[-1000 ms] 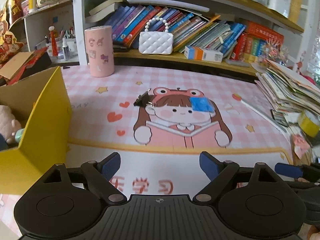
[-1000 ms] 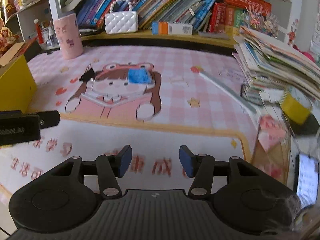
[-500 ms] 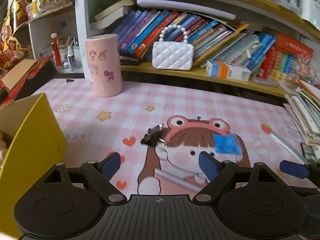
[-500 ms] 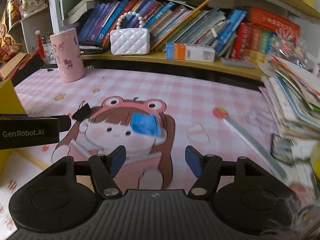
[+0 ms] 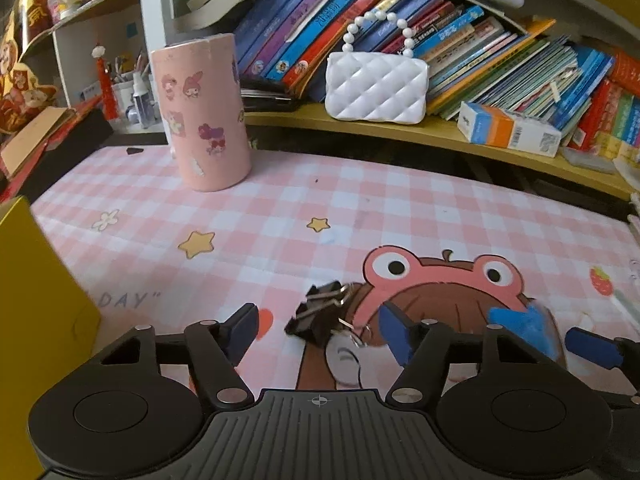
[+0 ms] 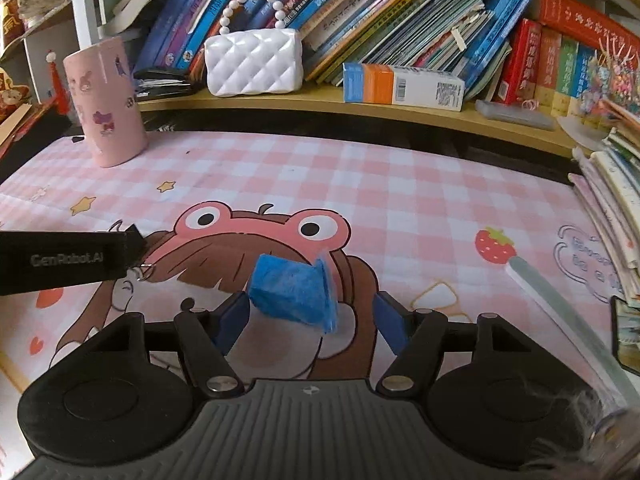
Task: Organize objects
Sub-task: 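Grasp the black binder clip with the left tool while the right tool grasps the blue cloth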
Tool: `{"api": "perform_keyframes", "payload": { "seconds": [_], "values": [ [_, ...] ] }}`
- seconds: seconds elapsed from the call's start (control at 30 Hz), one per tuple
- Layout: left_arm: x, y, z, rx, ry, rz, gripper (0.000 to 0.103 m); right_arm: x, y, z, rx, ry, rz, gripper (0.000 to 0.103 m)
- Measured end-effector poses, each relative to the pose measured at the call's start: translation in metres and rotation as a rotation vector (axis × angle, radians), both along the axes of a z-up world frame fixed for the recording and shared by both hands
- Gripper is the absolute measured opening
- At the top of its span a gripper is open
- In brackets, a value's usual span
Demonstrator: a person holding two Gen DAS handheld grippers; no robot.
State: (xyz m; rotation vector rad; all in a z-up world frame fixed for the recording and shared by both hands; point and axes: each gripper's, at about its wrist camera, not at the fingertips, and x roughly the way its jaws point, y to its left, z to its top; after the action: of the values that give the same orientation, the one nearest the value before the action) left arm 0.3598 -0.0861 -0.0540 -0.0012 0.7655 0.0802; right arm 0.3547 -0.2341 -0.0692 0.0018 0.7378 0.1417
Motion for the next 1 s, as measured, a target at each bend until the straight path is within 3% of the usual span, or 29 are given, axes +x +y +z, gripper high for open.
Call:
{"api": "perform_keyframes", "payload": {
  "seconds": [0.3,0.37,0.43,0.6,1.0],
  "values": [
    [0.021,-0.006,-0.014,0.081,0.013,-0.008,0.040,0.009,0.000,-0.003,0.019,-0.011,0.005,0.056],
    [0.023,-0.006,-0.016,0.087,0.016,-0.014,0.027,0.009,0.001,-0.003,0.017,-0.020,0.008,0.043],
    [0.023,-0.006,-0.016,0.079,0.015,-0.025,0.017,0.009,0.000,-0.003,0.025,-0.023,0.008,0.041],
    [0.013,-0.005,-0.008,0.063,-0.003,-0.047,0.014,0.001,-0.007,0.004,0.057,-0.030,-0.019,0.039],
    [-0.051,-0.004,0.029,-0.131,-0.036,-0.096,0.012,-0.064,-0.020,0.030,0.123,0.003,-0.052,0.039]
  ]
}}
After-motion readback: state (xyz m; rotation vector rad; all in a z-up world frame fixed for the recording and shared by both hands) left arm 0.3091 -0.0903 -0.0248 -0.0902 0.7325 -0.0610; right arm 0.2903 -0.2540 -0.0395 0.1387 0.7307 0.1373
